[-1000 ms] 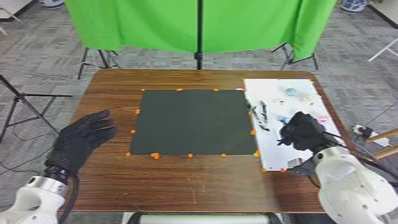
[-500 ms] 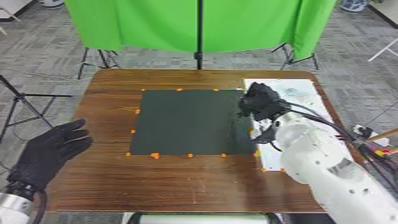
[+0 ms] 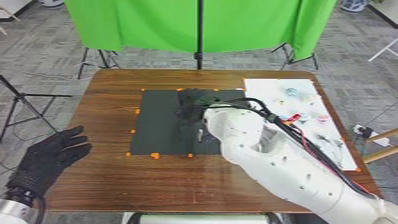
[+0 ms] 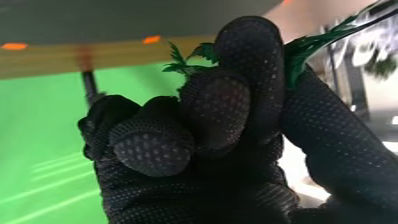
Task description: Arrange flowers
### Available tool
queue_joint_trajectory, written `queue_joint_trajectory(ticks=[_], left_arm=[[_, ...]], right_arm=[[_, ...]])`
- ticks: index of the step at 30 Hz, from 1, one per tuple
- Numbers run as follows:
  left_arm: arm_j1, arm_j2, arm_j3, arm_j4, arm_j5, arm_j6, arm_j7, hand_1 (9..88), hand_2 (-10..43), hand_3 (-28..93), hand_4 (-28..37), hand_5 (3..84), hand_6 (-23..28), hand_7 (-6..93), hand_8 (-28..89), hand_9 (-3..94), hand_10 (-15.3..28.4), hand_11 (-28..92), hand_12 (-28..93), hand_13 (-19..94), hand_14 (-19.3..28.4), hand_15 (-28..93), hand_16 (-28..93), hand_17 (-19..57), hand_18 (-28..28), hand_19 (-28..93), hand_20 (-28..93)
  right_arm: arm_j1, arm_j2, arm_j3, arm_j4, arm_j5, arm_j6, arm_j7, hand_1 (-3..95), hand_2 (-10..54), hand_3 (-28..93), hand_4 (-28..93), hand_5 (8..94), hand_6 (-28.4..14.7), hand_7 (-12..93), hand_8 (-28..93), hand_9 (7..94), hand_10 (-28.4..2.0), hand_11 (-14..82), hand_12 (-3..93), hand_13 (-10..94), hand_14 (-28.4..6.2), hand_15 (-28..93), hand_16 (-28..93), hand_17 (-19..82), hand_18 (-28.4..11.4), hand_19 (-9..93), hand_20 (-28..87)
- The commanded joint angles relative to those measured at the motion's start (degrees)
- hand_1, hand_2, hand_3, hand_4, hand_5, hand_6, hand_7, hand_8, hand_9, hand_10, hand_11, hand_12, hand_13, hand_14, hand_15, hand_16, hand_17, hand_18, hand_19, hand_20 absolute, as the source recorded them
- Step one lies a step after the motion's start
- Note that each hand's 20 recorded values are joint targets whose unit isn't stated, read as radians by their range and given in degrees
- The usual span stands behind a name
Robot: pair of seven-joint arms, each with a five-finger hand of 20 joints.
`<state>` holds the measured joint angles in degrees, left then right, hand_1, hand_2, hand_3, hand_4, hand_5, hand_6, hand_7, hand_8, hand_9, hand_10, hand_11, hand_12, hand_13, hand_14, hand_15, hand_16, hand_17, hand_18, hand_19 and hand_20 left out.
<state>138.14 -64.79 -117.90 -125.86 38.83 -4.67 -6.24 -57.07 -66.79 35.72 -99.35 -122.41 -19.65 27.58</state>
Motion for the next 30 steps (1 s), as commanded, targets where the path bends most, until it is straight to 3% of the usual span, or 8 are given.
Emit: queue_joint_trajectory(ticks=[1,3,11,18,25,30], left_arm=[[-1.52,0.70,1.74,0.57,0.70,-0.34,-1.30,25.7,6.1,76,-27.2,35.9,6.3,31.3,-15,31.9,15.4,40,14,26,17.6,56,-7,-5.9,23.3,62,4],[-1.90,1.30,2.28,0.78,0.59,-0.50,-1.52,25.7,6.0,76,-27.2,35.9,6.2,31.4,-15,31.8,15.5,40,14,26,17.6,56,-7,-5.9,23.4,62,4],[-3.72,1.83,3.61,1.34,0.96,-0.91,-2.47,25.7,6.1,76,-27.1,35.9,6.3,31.4,-15,31.8,15.6,40,14,26,17.7,56,-7,-6.0,23.3,62,4],[-3.76,1.75,3.85,1.37,1.00,-0.70,-2.72,25.6,6.0,76,-27.1,35.8,6.2,31.5,-16,31.8,15.6,40,14,26,17.7,56,-7,-5.9,23.3,61,4],[-5.11,2.02,4.75,1.98,1.12,-1.33,-3.35,25.8,6.1,76,-27.2,35.8,6.3,31.3,-15,31.7,15.5,40,14,26,17.7,56,-7,-5.9,23.3,61,4],[-5.67,2.02,5.24,2.24,1.15,-1.61,-3.56,25.7,6.1,76,-27.2,35.9,6.3,31.3,-16,31.7,15.5,40,14,26,17.6,56,-7,-5.9,23.3,61,4]], right_arm=[[-0.06,-6.55,-4.67,5.55,-3.81,-2.37,1.94,29.9,5.7,91,-7,92.9,-5.9,55,-17,93.1,-8.3,53.0,26.8,86,-6.5,75,26,48,-19.8,93,54],[-0.44,-7.71,-4.73,7.11,-3.78,-2.82,2.72,30.0,5.9,90,-8,92.7,-5.7,55,-18,92.9,-8.4,52.7,26.9,86,-6.5,75,26,48,-19.8,93,54],[-1.64,-10.17,-5.62,10.92,-8.36,-1.14,0.33,30.2,5.9,90,-10,91.5,-5.4,56,-19,91.9,-8.4,52.9,27.2,85,-6.3,75,26,47,-19.4,93,53],[-3.60,-9.79,-6.01,9.07,-8.84,-0.08,-2.45,29.7,6.0,91,-12,91.6,-5.1,55,-20,91.3,-8.6,53.1,27.1,85,-6.3,75,26,46,-19.2,93,52],[-5.08,-10.09,-5.90,10.69,-12.11,3.04,-8.90,29.6,5.9,91,-13,91.0,-5.1,56,-20,90.8,-8.5,53.3,27.2,84,-6.5,75,26,46,-18.9,93,52],[-4.96,-10.14,-6.06,12.19,-13.33,5.13,-8.88,29.3,5.9,91,-14,90.5,-5.1,56,-20,90.3,-8.7,53.3,27.3,83,-6.7,75,26,45,-18.8,93,51]])
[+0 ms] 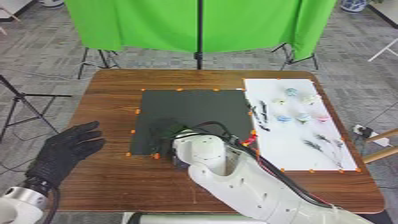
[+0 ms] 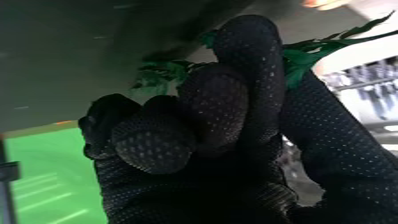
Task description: Arrange flowers
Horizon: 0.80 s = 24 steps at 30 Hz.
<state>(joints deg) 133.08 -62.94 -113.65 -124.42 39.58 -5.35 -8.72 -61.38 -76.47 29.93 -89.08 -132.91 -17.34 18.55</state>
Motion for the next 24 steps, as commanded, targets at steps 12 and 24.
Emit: queue_joint_trajectory(ticks=[12,24], left_arm=[[-0.56,-0.12,1.17,0.88,0.54,-0.94,-0.97,25.7,6.1,76,-27.1,35.8,6.3,31.3,-16,31.7,15.5,40,14,26,17.6,56,-7,-5.9,23.3,61,4],[-0.71,-0.35,1.26,0.93,1.28,-1.54,-1.55,25.5,6.1,76,-27.2,35.8,6.3,31.3,-16,31.7,15.5,40,13,26,17.6,56,-7,-5.9,23.2,61,4]], right_arm=[[-1.02,-0.32,0.31,2.59,-3.42,2.16,0.32,28.8,5.3,91,-17,93.5,-3.4,50,-22,89.6,-8.9,53.6,27.1,82,-6.6,75,26,44,-18.7,93,50],[-2.25,-0.35,1.14,1.67,-2.72,1.02,1.54,29.4,-0.3,84,-25,82.9,0.0,63,-22,93.7,-9.0,41.5,28.7,86,-6.8,64,30,45,-20.7,93,39]])
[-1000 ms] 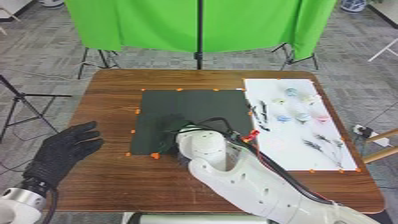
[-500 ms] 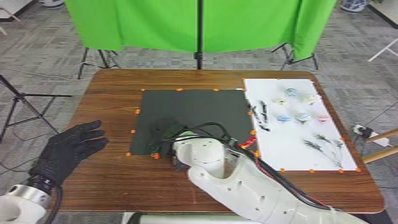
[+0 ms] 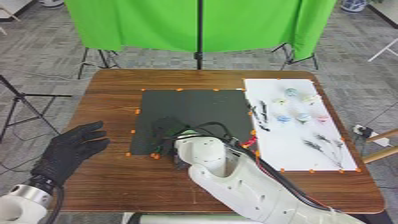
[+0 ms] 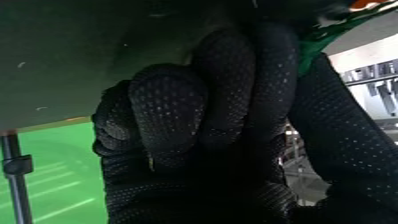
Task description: Arrange flowers
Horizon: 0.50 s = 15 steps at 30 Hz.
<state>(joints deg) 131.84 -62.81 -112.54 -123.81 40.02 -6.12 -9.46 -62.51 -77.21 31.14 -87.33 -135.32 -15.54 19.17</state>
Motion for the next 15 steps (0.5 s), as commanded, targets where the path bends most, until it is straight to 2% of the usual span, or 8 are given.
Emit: queue_joint_trajectory(ticks=[1,7,10,12,15], left_arm=[[0.59,-0.53,0.17,0.32,0.86,-0.67,-0.65,25.5,6.0,76,-27.2,35.8,6.3,31.3,-16,31.7,15.5,40,13,26,17.6,56,-7,-5.9,23.2,61,4],[1.14,-0.95,-0.08,0.13,0.95,-0.18,0.02,25.5,6.1,76,-27.2,35.7,6.3,31.4,-16,31.6,15.5,40,13,26,17.6,56,-7,-5.9,23.3,61,4],[1.44,-1.28,-0.29,0.01,0.99,-0.40,0.08,25.5,6.1,76,-27.2,35.6,6.3,31.4,-15,31.7,15.5,40,13,26,17.7,56,-7,-5.9,23.3,61,4],[1.58,-1.58,-0.40,-0.01,1.00,-0.35,0.20,25.6,6.1,76,-27.3,35.7,6.3,31.3,-15,31.7,15.5,40,13,26,17.7,56,-7,-6.0,23.3,62,4],[1.73,-2.06,-0.60,-0.02,1.02,-0.24,0.22,25.6,6.1,76,-27.2,35.6,6.3,31.3,-15,31.7,15.5,40,14,26,17.7,56,-7,-5.9,23.3,61,4]], right_arm=[[-0.82,0.63,-0.38,-0.43,0.01,-0.07,1.28,28.7,-0.3,83,-25,82.8,0.0,63,-22,93.7,-9.1,41.3,28.8,86,-6.9,64,30,45,-20.8,93,39],[0.43,1.82,0.15,-3.84,0.46,2.48,1.69,21.2,1.5,82,-27,82.2,0.0,62,-19,93.7,-9.1,41.1,29.4,86,-7.0,65,30,45,-21.0,93,40],[1.01,2.69,1.39,-5.94,2.14,2.91,1.43,18.5,2.8,81,-26,82.3,0.0,62,-19,93.7,-9.4,41.6,29.2,86,-7.1,65,30,45,-21.2,93,40],[-0.04,2.73,4.53,-7.81,2.94,1.64,1.63,17.7,3.4,81,-26,82.5,-0.2,62,-18,93.7,-9.5,41.6,29.3,86,-7.2,65,30,45,-21.1,93,40],[-1.12,4.24,9.21,-10.19,6.64,3.94,3.11,17.2,3.8,80,-27,82.1,-0.3,61,-18,93.6,-9.7,41.3,29.5,86,-7.5,65,30,44,-21.4,93,40]])
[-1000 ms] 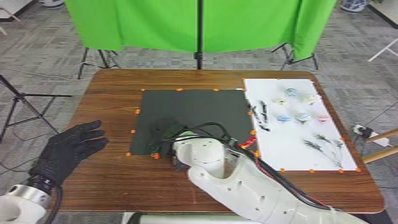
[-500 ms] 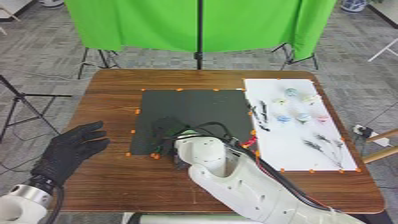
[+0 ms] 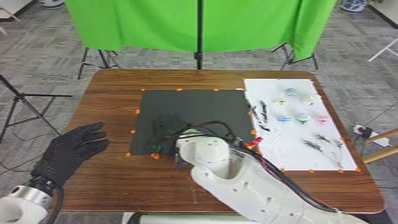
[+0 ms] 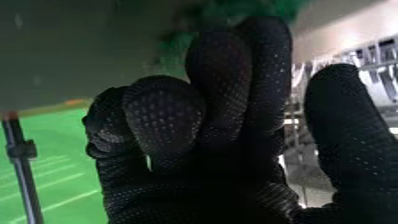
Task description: Arrange flowers
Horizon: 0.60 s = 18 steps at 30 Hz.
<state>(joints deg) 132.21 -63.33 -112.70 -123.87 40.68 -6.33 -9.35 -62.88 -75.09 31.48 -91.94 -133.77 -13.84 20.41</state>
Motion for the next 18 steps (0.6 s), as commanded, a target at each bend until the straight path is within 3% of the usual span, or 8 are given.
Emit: queue_joint_trajectory(ticks=[1,8,13,18], left_arm=[[1.62,-1.74,-0.59,-0.06,0.43,-0.06,0.28,25.6,6.1,76,-27.2,35.7,6.3,31.2,-16,31.7,15.5,40,14,26,17.7,56,-7,-5.9,23.3,62,4],[4.22,-3.13,-1.87,-1.25,0.60,0.57,1.58,25.5,6.1,76,-27.2,35.7,6.3,31.3,-15,31.7,15.6,40,14,26,17.7,56,-7,-6.0,23.3,62,4],[4.30,-3.23,-1.97,-1.22,0.75,0.71,1.82,25.6,6.1,76,-27.2,35.7,6.3,31.2,-15,31.8,15.6,40,14,26,17.7,56,-7,-5.9,23.3,61,4],[4.18,-2.95,-2.10,-1.14,0.85,0.41,1.95,25.5,6.1,76,-27.2,35.7,6.3,31.2,-15,31.8,15.6,40,14,26,17.6,56,-7,-5.9,23.2,61,4]], right_arm=[[-1.12,3.26,10.34,-6.47,5.56,2.81,2.30,17.0,4.1,80,-27,81.8,-0.5,61,-18,93.3,-9.9,41.3,29.7,85,-7.8,65,30,44,-21.4,93,40],[-5.39,16.72,22.15,-13.17,11.20,6.42,6.31,16.8,3.2,79,-26,70.5,-2.5,56,-18,81.7,-12.3,43.9,30.4,74,-9.7,69,30,35,-20.1,91,36],[-13.48,27.32,32.63,-17.97,12.95,7.90,9.71,16.2,-1.6,78,-28,60.9,-4.8,51,-18,70.6,-13.8,47.3,30.2,66,-11.0,71,28,31,-19.4,87,36],[-25.62,35.89,45.31,-21.98,15.29,6.94,12.15,11.9,-6.2,76,-28,52.4,-7.8,40,-16,60.2,-15.3,47.1,27.4,57,-12.7,71,25,29,-19.6,86,36]])
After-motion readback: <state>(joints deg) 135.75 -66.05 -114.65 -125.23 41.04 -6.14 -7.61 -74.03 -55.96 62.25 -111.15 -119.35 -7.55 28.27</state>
